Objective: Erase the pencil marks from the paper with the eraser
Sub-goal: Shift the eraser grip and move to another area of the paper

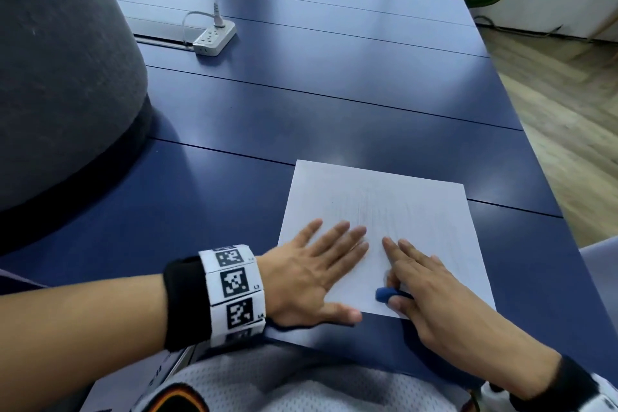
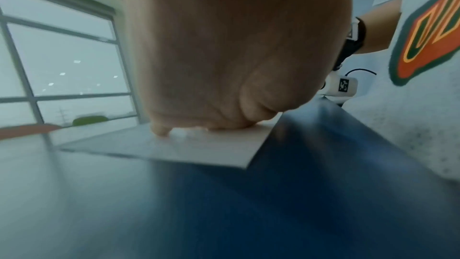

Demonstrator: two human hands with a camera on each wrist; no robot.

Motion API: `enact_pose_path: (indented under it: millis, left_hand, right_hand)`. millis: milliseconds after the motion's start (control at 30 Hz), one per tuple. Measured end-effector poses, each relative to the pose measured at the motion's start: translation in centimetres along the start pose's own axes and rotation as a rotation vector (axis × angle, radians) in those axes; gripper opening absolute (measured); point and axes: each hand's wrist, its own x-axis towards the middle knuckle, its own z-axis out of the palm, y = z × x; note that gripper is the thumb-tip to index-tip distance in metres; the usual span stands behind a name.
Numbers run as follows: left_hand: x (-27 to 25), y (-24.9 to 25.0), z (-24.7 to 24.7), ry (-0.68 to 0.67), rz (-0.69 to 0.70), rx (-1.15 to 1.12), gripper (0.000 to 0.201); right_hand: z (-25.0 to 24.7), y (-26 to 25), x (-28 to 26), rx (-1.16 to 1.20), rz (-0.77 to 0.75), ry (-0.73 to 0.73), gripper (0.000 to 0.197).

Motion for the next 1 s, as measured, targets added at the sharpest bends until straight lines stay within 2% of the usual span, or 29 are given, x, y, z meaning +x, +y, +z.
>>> enact_pose_path:
  millis: [67,133,200,267,333,400,467,500,567,667,733,800,867,967,1000]
  left_hand:
    - [0.0,-1.4,0.3,-0.010,-0.084,-0.013,0.102]
    - [-0.1,-3.6,-0.5,-0.025,-0.244,-0.041,0.114]
    - [0.0,-5.8,-1.6,-0.033,-0.422,-0.101,0.115]
    - [0.4,-7.0,-2.7,0.000,-0.493,-0.108,0.114]
    - [1.1,-6.5,-3.2,0.027,-0.386,-0.038,0.111]
    - [1.8,-4.7,-3.0,0.015,-0.183,-0.014,0.096]
    - [2.1,-3.2,-2.3,-0.020,-0.061,-0.002,0.086]
    - [2.1,-3.1,-2.1,-0.030,-0.069,0.005,0.086]
    - [2.0,-4.1,-2.3,-0.046,-0.190,-0.014,0.092]
    - [1.3,-6.9,-4.3,-0.079,-0.326,-0.078,0.111]
    - [0.5,-8.4,-5.1,-0.105,-0.286,-0.129,0.124]
    - [-0.1,-9.1,-4.9,-0.130,-0.233,-0.146,0.133]
    - [-0.5,-9.1,-4.2,-0.121,-0.198,-0.120,0.142]
    - [-0.2,-9.1,-3.4,-0.065,-0.179,-0.066,0.145]
    - [-0.1,-9.1,-3.3,-0.051,-0.184,-0.059,0.145]
  right_hand:
    - [-0.1,0.0,0.0,0.009,-0.002,-0.001,0.004]
    - [0.0,0.1,-0.1,0.021,-0.005,0.008,0.005]
    - [0.0,0.1,-0.1,0.033,-0.012,0.014,0.008]
    - [0.1,0.2,-0.1,0.043,-0.011,0.024,0.009]
    - [0.2,0.2,0.0,0.048,-0.001,0.033,0.007]
    - [0.3,0.3,0.0,0.048,0.014,0.028,0.005]
    - [0.3,0.4,0.1,0.035,0.013,0.030,0.026]
    - [0.3,0.5,0.1,0.033,0.012,0.032,0.031]
    - [0.2,0.4,0.0,0.040,0.013,0.025,0.027]
    - [0.1,0.6,0.0,0.032,0.014,0.035,0.035]
    - [0.0,0.8,0.2,0.020,0.015,0.051,0.054]
    - [-0.1,0.7,0.1,0.022,0.021,0.059,0.062]
    - [-0.5,0.5,0.0,0.021,0.016,0.059,0.054]
    - [-2.7,0.1,0.9,0.042,-0.030,0.059,0.015]
    - [-3.8,-0.1,1.4,0.060,-0.039,0.068,0.010]
